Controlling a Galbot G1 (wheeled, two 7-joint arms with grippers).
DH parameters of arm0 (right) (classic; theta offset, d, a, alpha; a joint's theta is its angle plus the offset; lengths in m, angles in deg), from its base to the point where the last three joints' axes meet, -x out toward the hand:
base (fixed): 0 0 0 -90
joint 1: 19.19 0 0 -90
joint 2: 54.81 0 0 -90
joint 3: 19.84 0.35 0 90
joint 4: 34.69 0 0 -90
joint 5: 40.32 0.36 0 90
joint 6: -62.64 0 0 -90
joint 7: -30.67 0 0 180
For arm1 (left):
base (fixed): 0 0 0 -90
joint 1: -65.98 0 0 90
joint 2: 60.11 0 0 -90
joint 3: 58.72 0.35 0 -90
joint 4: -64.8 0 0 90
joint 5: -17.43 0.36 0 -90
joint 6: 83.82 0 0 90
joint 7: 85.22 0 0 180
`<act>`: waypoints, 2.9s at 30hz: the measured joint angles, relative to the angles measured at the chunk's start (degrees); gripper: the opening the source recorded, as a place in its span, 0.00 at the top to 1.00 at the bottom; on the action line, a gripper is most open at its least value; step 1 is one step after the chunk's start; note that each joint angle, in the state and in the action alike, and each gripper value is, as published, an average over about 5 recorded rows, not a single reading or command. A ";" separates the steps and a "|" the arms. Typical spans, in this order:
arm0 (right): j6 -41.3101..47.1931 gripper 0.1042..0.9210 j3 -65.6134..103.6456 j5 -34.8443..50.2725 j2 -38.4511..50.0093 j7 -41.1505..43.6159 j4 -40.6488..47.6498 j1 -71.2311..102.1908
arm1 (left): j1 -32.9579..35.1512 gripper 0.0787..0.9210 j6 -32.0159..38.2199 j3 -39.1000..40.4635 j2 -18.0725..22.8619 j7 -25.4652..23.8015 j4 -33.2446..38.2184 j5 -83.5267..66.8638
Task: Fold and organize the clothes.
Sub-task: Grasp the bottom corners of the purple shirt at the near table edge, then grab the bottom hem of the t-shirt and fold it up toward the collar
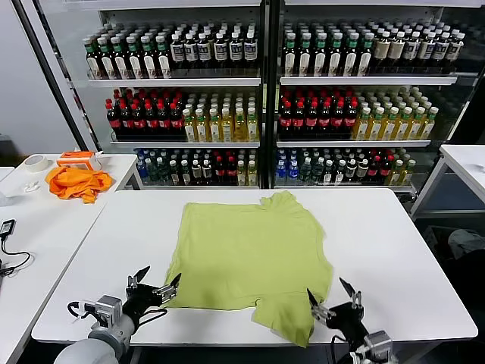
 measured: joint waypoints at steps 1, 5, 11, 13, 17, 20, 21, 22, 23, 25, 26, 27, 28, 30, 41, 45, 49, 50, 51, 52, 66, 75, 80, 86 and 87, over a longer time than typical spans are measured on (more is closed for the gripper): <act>-0.03 0.12 -0.12 -0.01 -0.03 -0.06 0.05 0.10 | 0.13 0.12 -0.09 0.04 0.02 0.08 0.00 0.00; -0.15 0.12 -0.93 0.00 -0.20 -0.49 0.45 0.60 | 0.78 0.12 -0.62 0.12 0.10 0.57 -0.08 -0.13; -0.20 0.12 -2.55 0.32 -0.47 -1.32 1.40 0.63 | 1.86 0.12 -1.19 -0.12 -0.15 1.41 -0.48 -0.90; -0.19 0.12 -3.07 0.51 -0.46 -1.58 1.71 0.50 | 1.95 0.12 -1.32 -0.11 -0.06 1.74 -0.68 -1.10; -0.14 0.14 -4.15 1.13 -0.31 -1.95 2.06 0.04 | 1.85 0.12 -1.55 -0.04 0.10 2.28 -1.38 -1.33; -0.20 0.21 -4.85 1.98 -0.19 -1.98 2.25 -0.37 | 1.81 0.12 -1.63 0.13 0.18 2.43 -1.94 -1.36; -0.21 0.24 -5.07 2.31 -0.16 -1.97 2.32 -0.51 | 1.84 0.12 -1.63 0.23 0.24 2.44 -2.10 -1.35; -0.21 0.27 -5.27 2.63 -0.14 -1.96 2.39 -0.65 | 1.90 0.12 -1.60 0.35 0.33 2.44 -2.24 -1.34; -0.19 0.31 -5.46 2.97 -0.13 -1.96 2.45 -0.80 | 1.96 0.14 -1.54 0.47 0.43 2.43 -2.37 -1.34; -0.08 0.38 -5.79 3.67 -0.13 -2.02 2.54 -1.10 | 2.10 0.18 -1.34 0.71 0.62 2.43 -2.61 -1.35; 0.01 0.42 -5.93 4.04 -0.12 -2.06 2.58 -1.25 | 2.17 0.21 -1.23 0.80 0.69 2.43 -2.70 -1.36; 0.11 0.45 -6.06 4.42 -0.12 -2.11 2.64 -1.41 | 2.22 0.25 -1.12 0.87 0.73 2.43 -2.77 -1.37; 0.22 0.48 -6.18 4.80 -0.12 -2.16 2.70 -1.56 | 2.28 0.29 -1.03 0.92 0.77 2.42 -2.82 -1.38; 0.43 0.56 -6.36 5.52 -0.13 -2.23 2.80 -1.83 | 2.38 0.36 -0.89 1.00 0.81 2.37 -2.91 -1.41; 1.27 0.94 -5.83 8.77 0.42 -1.52 1.91 -1.85 | 2.00 0.73 -0.47 1.54 1.57 1.64 -3.61 -1.18; 1.86 1.00 -4.81 9.95 1.04 -0.99 0.68 -1.19 | 1.89 0.87 -0.24 1.63 1.38 1.29 -3.49 -1.23; 2.61 1.00 -3.51 10.99 1.87 -0.54 -1.13 -0.16 | 2.36 0.98 -0.15 1.52 0.75 1.04 -2.78 -1.68; 2.82 1.00 -3.18 11.19 2.10 -0.48 -1.64 0.16 | 2.56 0.99 -0.18 1.46 0.53 1.02 -2.50 -1.88; 3.04 1.00 -2.85 11.37 2.32 -0.46 -2.18 0.52 | 2.78 1.00 -0.21 1.39 0.30 1.00 -2.19 -2.12; 3.27 1.00 -2.51 11.50 2.56 -0.45 -2.72 0.91 | 3.03 1.00 -0.25 1.29 0.05 0.99 -1.85 -2.37; 5.49 1.00 2.68 11.57 5.27 -0.28 -10.44 9.52 | 9.21 1.00 -0.02 -0.80 -3.25 1.20 5.39 -4.53; 5.37 1.00 3.89 10.66 5.48 -0.71 -12.18 12.13 | 14.51 1.00 0.14 -2.13 -4.76 1.45 9.80 -4.55; 4.58 0.88 3.78 9.61 5.03 -1.24 -10.61 10.92 | 15.13 1.00 0.80 -2.11 -4.95 1.43 9.99 -4.44; 4.07 0.67 2.09 7.84 3.87 -1.30 -7.53 7.23 | 14.19 1.00 1.03 -1.61 -5.31 1.14 9.13 -4.46; 4.05 0.63 1.74 7.56 3.69 -1.27 -6.98 6.52 | 14.00 1.00 1.03 -1.57 -5.35 1.09 9.03 -4.46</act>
